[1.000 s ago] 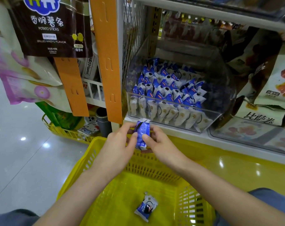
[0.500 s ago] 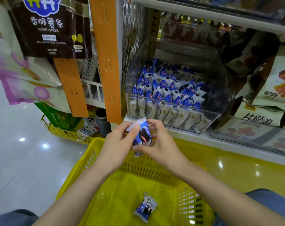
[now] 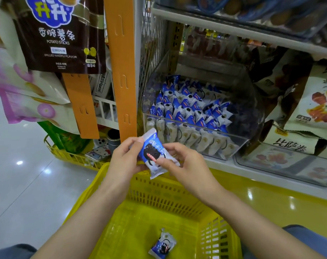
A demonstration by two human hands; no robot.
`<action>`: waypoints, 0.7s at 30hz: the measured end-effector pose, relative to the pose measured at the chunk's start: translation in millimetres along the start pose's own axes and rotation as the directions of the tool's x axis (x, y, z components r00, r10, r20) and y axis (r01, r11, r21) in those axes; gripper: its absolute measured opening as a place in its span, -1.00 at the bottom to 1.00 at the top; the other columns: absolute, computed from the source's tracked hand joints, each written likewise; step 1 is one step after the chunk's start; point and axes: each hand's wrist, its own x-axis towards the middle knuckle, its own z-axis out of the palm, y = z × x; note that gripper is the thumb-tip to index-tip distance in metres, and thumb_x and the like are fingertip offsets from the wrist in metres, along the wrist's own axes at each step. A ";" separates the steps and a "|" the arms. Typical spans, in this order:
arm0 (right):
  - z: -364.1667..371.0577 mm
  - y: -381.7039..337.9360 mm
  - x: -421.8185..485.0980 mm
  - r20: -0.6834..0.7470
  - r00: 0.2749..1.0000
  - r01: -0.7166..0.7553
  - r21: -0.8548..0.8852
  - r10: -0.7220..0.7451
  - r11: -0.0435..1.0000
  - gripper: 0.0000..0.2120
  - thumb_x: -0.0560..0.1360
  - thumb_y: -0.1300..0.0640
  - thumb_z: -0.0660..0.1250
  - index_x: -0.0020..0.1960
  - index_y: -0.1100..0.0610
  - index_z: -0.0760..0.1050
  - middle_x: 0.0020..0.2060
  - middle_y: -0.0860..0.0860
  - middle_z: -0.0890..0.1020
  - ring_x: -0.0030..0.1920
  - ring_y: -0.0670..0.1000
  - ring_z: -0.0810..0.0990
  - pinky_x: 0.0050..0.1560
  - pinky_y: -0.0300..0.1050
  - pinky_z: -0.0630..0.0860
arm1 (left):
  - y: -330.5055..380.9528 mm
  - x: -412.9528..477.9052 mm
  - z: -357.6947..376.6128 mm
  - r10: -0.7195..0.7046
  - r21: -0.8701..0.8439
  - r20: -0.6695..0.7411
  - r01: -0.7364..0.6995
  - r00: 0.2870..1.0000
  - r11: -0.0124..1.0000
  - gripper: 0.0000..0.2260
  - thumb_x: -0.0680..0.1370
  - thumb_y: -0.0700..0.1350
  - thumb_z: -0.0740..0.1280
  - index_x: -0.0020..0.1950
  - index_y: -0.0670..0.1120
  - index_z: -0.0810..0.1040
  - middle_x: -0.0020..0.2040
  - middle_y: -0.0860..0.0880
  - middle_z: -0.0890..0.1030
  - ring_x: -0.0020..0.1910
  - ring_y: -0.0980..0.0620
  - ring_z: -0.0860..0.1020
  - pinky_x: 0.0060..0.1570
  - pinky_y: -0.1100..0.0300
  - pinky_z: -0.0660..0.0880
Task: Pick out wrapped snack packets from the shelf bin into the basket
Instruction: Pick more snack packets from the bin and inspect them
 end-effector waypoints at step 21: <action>-129.3 4.8 148.4 -0.372 0.893 -0.449 -0.691 0.254 0.566 -0.71 0.59 0.14 0.17 0.15 0.33 0.50 0.12 0.27 0.56 0.12 0.21 0.53 -0.03 -0.08 0.43 | 29.0 18.4 22.9 0.092 -0.087 0.105 -0.083 0.990 0.993 -0.90 0.53 -0.06 0.30 0.03 0.03 0.55 -0.02 0.06 0.67 0.00 0.10 0.62 0.10 0.11 0.53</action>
